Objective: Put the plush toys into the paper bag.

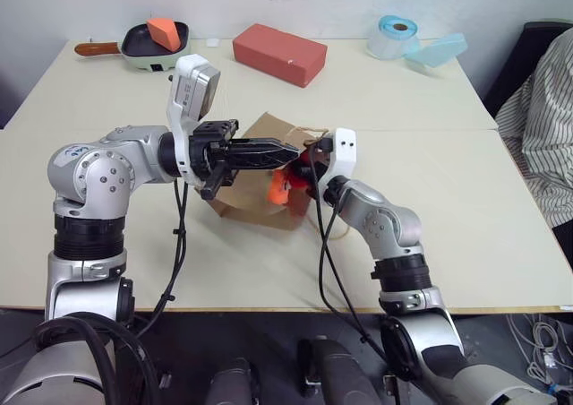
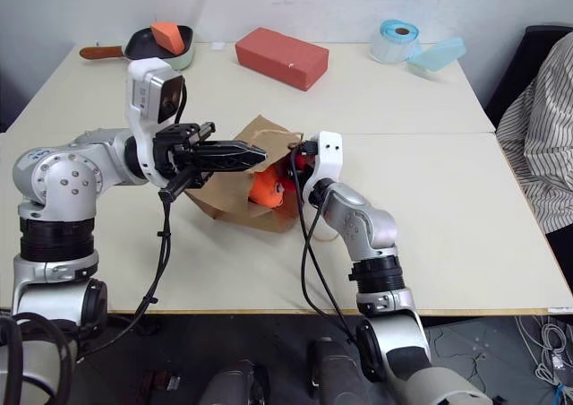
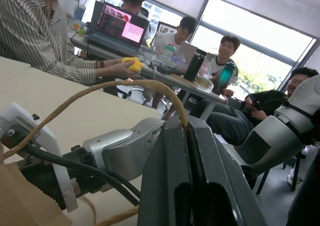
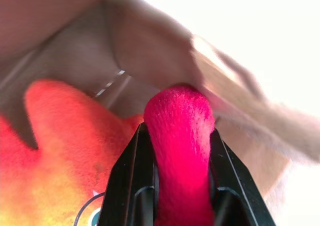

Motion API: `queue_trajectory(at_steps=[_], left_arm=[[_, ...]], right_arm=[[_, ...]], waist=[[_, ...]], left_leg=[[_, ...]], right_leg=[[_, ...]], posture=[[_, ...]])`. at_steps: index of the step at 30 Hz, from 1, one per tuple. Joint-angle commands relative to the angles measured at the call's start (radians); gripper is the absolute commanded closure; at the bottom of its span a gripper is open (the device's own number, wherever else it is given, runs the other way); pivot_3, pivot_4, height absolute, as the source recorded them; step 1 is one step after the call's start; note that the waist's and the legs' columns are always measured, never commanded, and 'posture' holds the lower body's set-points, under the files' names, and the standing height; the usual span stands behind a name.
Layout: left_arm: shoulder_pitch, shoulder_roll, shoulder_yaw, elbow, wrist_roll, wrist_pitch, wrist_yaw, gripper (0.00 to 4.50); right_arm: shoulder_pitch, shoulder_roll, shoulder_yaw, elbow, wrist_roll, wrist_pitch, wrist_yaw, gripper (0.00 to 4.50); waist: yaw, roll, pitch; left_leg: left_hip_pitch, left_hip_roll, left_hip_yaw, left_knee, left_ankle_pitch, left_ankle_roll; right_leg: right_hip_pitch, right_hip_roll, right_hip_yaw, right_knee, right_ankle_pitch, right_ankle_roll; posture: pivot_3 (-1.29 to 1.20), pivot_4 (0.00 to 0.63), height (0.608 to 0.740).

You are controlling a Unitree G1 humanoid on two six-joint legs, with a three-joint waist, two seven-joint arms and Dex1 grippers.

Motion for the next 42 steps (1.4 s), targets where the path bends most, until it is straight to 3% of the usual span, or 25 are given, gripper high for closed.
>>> queue_trajectory(at_steps=[1, 5, 9, 13, 17, 24, 28, 34, 38, 42], left_arm=[[-0.012, 0.003, 0.016, -0.002, 0.006, -0.035, -0.002, 4.50], [-0.020, -0.004, 0.007, 0.049, 0.049, -0.081, 0.011, 4.50], [-0.016, 0.001, 0.008, 0.089, 0.082, -0.114, 0.011, 4.50], [-0.014, 0.014, 0.011, 0.115, 0.099, -0.133, -0.003, 4.50], [-0.021, 0.013, 0.009, 0.127, 0.105, -0.141, -0.007, 4.50], [-0.021, 0.004, 0.001, 0.101, 0.096, -0.129, -0.016, 4.50], [-0.026, 0.000, 0.003, 0.086, 0.083, -0.115, -0.017, 4.50], [-0.024, -0.003, 0.004, 0.071, 0.078, -0.108, -0.016, 4.50], [-0.023, -0.004, 0.002, 0.055, 0.077, -0.104, -0.014, 4.50], [-0.026, -0.004, 0.010, 0.049, 0.072, -0.098, -0.008, 4.50]], right_arm=[[-0.027, 0.013, -0.015, 0.024, 0.008, -0.016, 0.040, 2.78], [-0.013, -0.012, 0.012, -0.013, 0.006, 0.013, 0.108, 1.30], [0.056, -0.134, 0.131, -0.167, -0.052, 0.043, 0.217, 0.04], [0.150, -0.291, 0.188, -0.425, 0.001, 0.172, 0.321, 0.04], [0.224, -0.387, 0.087, -0.663, 0.136, 0.340, 0.338, 0.04], [0.392, -0.534, -0.138, -0.873, 0.259, 0.522, 0.304, 0.04], [0.475, -0.491, -0.156, -0.885, 0.265, 0.502, 0.252, 0.04], [0.561, -0.543, -0.103, -0.884, 0.230, 0.495, 0.256, 0.04], [0.596, -0.604, -0.001, -0.869, 0.164, 0.436, 0.285, 0.04], [0.627, -0.631, 0.117, -0.854, 0.094, 0.356, 0.316, 0.98]], waist=[[0.001, 0.000, 0.000], [0.000, 0.000, 0.000], [0.004, 0.000, 0.000], [0.008, 0.000, 0.000], [0.006, 0.000, 0.000], [0.021, 0.000, 0.000], [0.023, 0.000, 0.000], [0.028, 0.000, 0.000], [0.029, 0.000, 0.000], [0.027, -0.001, 0.000]], left_leg=[[0.000, 0.000, 0.000, 0.000, 0.000, 0.000], [0.000, 0.000, 0.000, 0.000, 0.000, 0.000], [-0.001, 0.000, -0.001, 0.000, 0.000, 0.000], [-0.003, 0.000, -0.002, 0.000, 0.000, 0.000], [-0.003, 0.000, -0.003, 0.000, 0.000, 0.000], [-0.003, 0.000, -0.003, 0.000, 0.000, 0.000], [-0.003, 0.000, -0.003, -0.001, 0.000, 0.000], [-0.001, 0.000, -0.002, 0.000, 0.000, 0.000], [-0.001, -0.001, -0.002, 0.000, 0.000, 0.000], [-0.001, -0.001, -0.002, 0.000, 0.000, 0.000]], right_leg=[[0.000, 0.000, 0.000, 0.000, 0.000, 0.000], [0.000, 0.000, 0.000, 0.000, 0.000, 0.000], [0.000, 0.000, 0.000, 0.000, 0.000, 0.000], [0.000, 0.000, -0.001, 0.000, 0.000, 0.000], [0.000, 0.000, -0.002, -0.002, 0.000, 0.000], [0.000, 0.000, -0.002, -0.003, 0.000, 0.000], [0.000, 0.000, -0.002, -0.004, 0.000, 0.000], [0.000, 0.000, -0.001, -0.002, 0.000, 0.000], [0.000, 0.000, -0.001, -0.003, 0.000, 0.000], [0.000, 0.000, -0.001, -0.003, 0.000, 0.000]], posture=[[0.00, 0.150, 0.740], [0.00, 0.150, 0.740], [0.00, 0.150, 0.740], [0.00, 0.150, 0.740], [0.00, 0.150, 0.740], [0.00, 0.150, 0.740], [0.00, 0.150, 0.740], [0.00, 0.150, 0.740], [0.00, 0.150, 0.740], [0.00, 0.150, 0.740]])
